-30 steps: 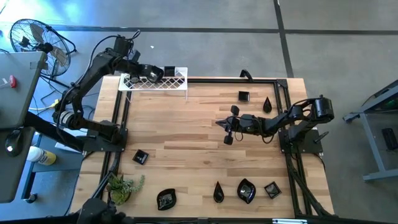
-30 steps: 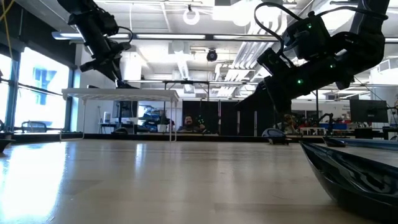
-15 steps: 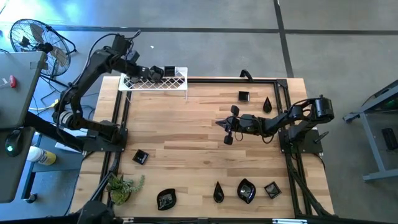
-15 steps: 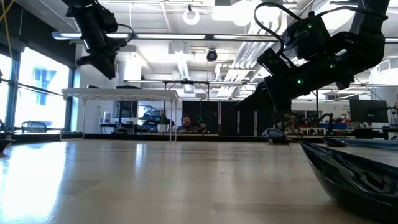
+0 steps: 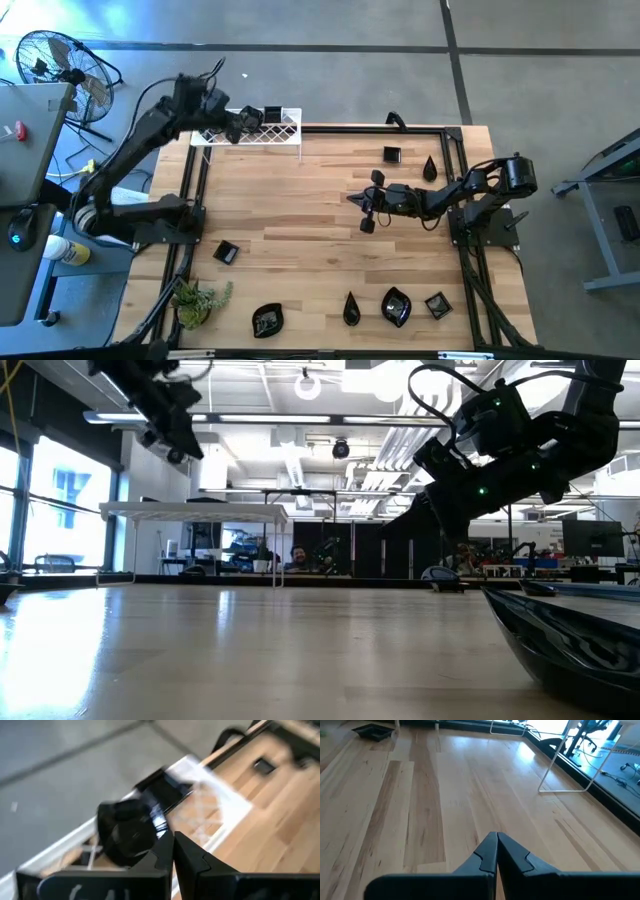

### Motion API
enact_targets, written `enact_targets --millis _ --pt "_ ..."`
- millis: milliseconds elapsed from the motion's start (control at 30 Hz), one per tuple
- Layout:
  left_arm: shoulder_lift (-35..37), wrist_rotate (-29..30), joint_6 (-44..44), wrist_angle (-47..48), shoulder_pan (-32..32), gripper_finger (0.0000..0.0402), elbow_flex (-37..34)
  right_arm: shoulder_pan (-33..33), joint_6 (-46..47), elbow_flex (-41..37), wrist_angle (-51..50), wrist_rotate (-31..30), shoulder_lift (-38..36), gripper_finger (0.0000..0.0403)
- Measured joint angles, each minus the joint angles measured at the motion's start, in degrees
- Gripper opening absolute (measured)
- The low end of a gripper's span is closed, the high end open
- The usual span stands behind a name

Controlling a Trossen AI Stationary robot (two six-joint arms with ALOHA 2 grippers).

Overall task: Pick & Place Mini shaped plates
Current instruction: Stack the bottom right square plate on top of the stacked square plates on the shelf

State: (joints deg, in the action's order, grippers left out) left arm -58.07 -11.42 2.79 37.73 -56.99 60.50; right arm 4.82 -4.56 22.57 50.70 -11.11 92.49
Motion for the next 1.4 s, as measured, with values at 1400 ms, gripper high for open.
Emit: enact_targets --millis 1400 --pt "12.03 0.8 0.07 -57.43 34.29 0.0014 -41.89 -5.0 30.12 15.31 -78.58 -3.5 -27.65 0.014"
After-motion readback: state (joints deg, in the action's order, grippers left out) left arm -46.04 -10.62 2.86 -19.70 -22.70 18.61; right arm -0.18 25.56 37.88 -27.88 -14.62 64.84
